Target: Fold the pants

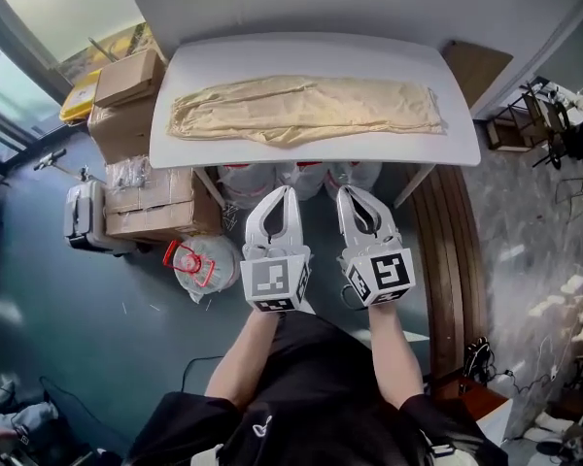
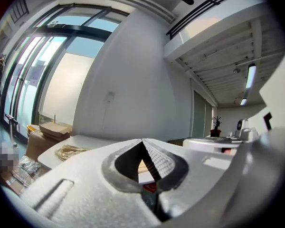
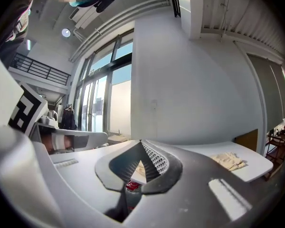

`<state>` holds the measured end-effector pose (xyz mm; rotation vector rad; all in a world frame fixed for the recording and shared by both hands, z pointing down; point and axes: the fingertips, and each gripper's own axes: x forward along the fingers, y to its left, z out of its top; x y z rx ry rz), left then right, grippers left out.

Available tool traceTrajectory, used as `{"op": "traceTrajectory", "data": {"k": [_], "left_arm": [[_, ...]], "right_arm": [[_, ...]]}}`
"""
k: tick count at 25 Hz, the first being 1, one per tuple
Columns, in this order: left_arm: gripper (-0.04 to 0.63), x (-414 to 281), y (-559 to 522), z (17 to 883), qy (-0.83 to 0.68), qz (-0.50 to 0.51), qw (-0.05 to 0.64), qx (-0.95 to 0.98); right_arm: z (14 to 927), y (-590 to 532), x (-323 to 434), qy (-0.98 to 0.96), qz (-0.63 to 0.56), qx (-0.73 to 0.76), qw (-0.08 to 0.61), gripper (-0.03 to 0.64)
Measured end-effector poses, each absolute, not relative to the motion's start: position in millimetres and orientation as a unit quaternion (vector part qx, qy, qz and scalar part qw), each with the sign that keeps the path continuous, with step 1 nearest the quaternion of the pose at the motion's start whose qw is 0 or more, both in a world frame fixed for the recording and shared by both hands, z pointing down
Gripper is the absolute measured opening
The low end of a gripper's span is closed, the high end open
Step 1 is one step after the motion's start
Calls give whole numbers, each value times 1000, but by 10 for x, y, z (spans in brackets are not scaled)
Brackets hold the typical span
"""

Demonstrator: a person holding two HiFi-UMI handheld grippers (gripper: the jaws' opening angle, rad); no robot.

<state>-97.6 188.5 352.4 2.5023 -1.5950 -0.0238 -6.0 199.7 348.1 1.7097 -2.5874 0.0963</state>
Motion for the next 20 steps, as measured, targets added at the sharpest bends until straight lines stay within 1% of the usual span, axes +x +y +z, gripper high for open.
{"op": "traceTrajectory", "data": {"k": [6, 11, 15, 20], "left_arm": [[3, -1075, 1009, 3612, -527, 8, 98, 844], [3, -1132, 367, 3504, -530, -3, 100, 842], [3, -1258, 53, 3573, -538, -11, 107, 836], [3, -1298, -206, 3576, -536, -22, 95, 839]], "right_arm": [[3559, 1170, -107, -824, 51, 563, 24, 5], [3545, 554, -127, -821, 49, 568, 35, 5], [3481, 235, -328, -827, 52, 558, 45, 5], [3568, -9, -384, -829, 45, 556, 49, 5]]}}
